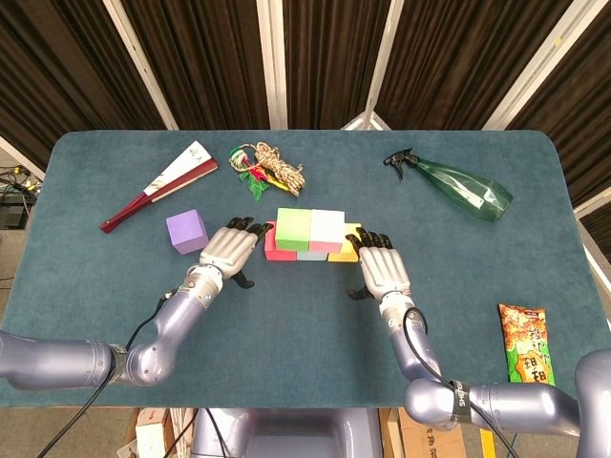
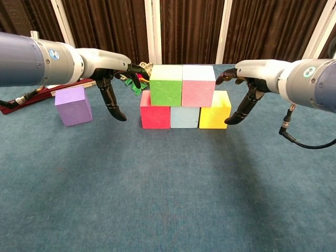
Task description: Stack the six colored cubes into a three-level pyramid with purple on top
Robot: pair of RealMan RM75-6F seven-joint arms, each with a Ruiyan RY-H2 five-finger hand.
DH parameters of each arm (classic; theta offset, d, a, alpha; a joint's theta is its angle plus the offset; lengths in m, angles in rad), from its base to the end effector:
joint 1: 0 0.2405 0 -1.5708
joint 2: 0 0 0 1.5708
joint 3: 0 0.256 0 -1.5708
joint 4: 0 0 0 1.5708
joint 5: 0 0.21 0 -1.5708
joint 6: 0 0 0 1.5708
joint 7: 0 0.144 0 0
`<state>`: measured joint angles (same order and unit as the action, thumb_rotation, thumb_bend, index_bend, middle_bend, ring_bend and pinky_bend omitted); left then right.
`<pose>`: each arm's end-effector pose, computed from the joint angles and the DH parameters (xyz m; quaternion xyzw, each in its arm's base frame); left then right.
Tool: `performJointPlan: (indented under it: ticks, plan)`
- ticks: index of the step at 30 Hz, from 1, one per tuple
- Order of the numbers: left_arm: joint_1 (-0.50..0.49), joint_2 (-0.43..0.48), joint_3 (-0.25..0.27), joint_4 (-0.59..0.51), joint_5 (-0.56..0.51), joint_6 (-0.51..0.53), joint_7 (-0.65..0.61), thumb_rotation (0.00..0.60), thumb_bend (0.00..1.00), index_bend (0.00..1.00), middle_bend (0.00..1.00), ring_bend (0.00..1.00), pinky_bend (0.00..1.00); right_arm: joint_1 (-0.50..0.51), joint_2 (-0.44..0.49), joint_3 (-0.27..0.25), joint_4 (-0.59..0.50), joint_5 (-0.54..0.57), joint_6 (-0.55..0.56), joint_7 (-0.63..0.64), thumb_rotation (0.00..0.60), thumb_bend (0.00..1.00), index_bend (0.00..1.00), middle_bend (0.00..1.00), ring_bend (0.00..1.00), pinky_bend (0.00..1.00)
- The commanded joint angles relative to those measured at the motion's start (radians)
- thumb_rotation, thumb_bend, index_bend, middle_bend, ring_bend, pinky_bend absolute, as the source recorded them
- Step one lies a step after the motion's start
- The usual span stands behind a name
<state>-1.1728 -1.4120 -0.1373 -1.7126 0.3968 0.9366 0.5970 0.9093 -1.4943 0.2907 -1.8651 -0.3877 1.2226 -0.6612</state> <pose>-0.0611 0.3685 -0.0036 -0.7647 -0.4253 -0.2755 0.3980 -0.0933 -0.3324 0.0065 0.6473 -0.5279 0.3134 0.4517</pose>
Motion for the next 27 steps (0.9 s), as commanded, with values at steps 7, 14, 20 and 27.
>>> performJointPlan:
  ticks: [7, 14, 20, 27]
  plan:
    - [0.006, 0.037, -0.008, -0.028, 0.012, 0.007, -0.005, 0.6, 0.2, 0.07, 0.09, 0.0, 0.0, -0.002, 0.01, -0.005, 0.002, -0.003, 0.014, -0.008, 0.6, 0.25, 0.14, 0.05, 0.05, 0.0]
    - [0.029, 0.121, -0.014, -0.086, 0.024, 0.035, -0.016, 0.6, 0.2, 0.07, 0.07, 0.0, 0.0, -0.019, 0.035, -0.006, -0.008, -0.007, 0.03, 0.002, 0.6, 0.25, 0.14, 0.05, 0.05, 0.0]
    - [0.068, 0.217, -0.019, -0.146, 0.068, 0.034, -0.057, 0.6, 0.2, 0.07, 0.05, 0.0, 0.0, -0.066, 0.093, -0.022, -0.021, -0.021, 0.038, 0.037, 0.6, 0.25, 0.14, 0.05, 0.05, 0.0]
    - [0.128, 0.315, -0.014, -0.186, 0.158, 0.021, -0.124, 0.6, 0.2, 0.07, 0.05, 0.0, 0.0, -0.151, 0.181, -0.043, -0.035, -0.094, 0.05, 0.126, 0.6, 0.25, 0.14, 0.05, 0.05, 0.0]
